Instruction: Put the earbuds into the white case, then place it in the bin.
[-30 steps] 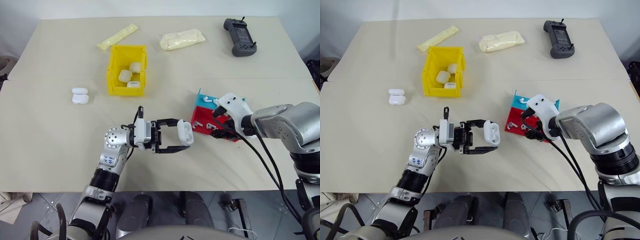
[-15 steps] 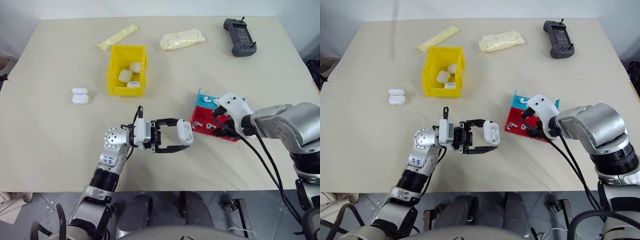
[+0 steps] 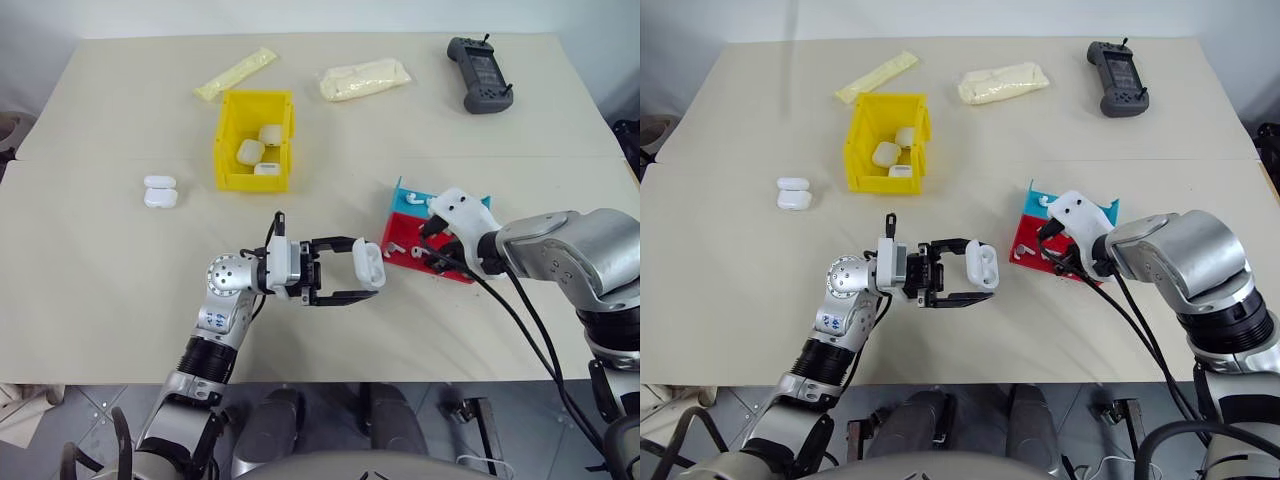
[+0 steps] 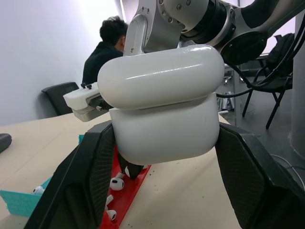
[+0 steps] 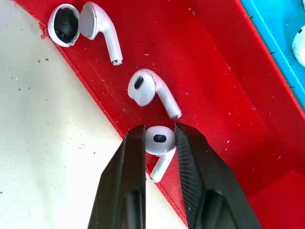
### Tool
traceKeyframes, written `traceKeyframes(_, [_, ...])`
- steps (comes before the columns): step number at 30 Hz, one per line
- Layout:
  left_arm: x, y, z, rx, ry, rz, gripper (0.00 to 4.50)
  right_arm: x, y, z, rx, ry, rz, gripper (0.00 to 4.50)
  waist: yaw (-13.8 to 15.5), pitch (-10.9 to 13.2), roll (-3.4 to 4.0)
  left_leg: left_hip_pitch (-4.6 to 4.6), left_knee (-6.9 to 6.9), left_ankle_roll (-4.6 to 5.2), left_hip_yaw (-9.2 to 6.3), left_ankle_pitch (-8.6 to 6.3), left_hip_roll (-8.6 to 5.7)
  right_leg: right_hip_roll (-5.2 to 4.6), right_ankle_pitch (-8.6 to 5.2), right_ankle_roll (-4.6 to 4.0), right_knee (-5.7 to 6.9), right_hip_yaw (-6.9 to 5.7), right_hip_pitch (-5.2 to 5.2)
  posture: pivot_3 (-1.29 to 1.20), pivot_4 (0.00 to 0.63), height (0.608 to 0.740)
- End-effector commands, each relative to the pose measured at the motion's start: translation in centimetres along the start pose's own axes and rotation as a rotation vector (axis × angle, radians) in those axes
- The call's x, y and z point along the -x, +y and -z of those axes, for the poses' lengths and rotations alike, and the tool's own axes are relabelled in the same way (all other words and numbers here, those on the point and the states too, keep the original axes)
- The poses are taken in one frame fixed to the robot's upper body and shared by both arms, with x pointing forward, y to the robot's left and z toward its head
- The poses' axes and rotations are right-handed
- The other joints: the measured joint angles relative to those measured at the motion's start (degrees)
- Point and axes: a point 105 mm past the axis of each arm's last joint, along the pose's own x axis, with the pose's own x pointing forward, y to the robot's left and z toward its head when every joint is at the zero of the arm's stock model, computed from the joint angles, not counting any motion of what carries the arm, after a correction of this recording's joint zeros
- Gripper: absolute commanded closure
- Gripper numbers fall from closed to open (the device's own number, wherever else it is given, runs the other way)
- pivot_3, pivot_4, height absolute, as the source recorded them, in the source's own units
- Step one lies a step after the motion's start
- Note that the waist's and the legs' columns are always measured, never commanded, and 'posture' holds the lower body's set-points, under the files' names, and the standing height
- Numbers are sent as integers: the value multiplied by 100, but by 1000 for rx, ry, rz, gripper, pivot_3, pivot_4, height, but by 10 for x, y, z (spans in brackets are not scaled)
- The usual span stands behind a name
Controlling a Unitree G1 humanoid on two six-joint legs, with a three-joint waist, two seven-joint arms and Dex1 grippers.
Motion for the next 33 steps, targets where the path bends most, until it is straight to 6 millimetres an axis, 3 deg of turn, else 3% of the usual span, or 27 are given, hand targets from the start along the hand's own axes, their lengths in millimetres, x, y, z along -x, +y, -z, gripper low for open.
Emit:
traceKeyframes(1, [-3, 1, -10, -40, -22, 8, 1513, -4, 3, 7, 1, 23, -5, 3509, -1, 0, 0, 0, 0, 0, 0, 0, 0, 0, 0, 0, 0, 0, 0, 0, 150, 740])
traceKeyframes(9, [-1, -1, -10, -37, -21, 11, 1513, -3, 5, 6, 13, 18, -8, 3509, -2, 0, 0, 0, 0, 0, 0, 0, 0, 0, 0, 0, -4, 0, 0, 0, 150, 740])
traceKeyframes(17, [22, -4, -11, -6, 19, 21, 1513, 31, -12, 2, 8, -56, 27, 3509, 0, 0, 0, -3, -5, 0, 0, 0, -2, -2, 0, 0, -7, 1, -3, 0, 150, 740])
traceKeyframes(23, [38, -4, -14, 22, 56, 8, 1513, 44, -7, 4, 38, -126, 15, 3509, 1, 1, 0, -5, -13, 0, 0, 0, 4, 2, 0, 0, -12, 0, -7, 0, 150, 740])
traceKeyframes(30, [33, -4, -19, 43, 46, 17, 1513, 43, 5, -7, 35, -362, -79, 3509, 16, 1, 0, -4, -11, 0, 0, 0, 2, 1, 0, 0, -27, 0, -4, 0, 150, 740])
traceKeyframes(33, [25, -4, -20, 63, 26, 28, 1513, 52, 19, -25, 92, -642, -193, 3509, 6, 1, 0, -1, -11, 0, 0, 0, 1, 2, 0, 0, -28, 0, 1, 0, 150, 740])
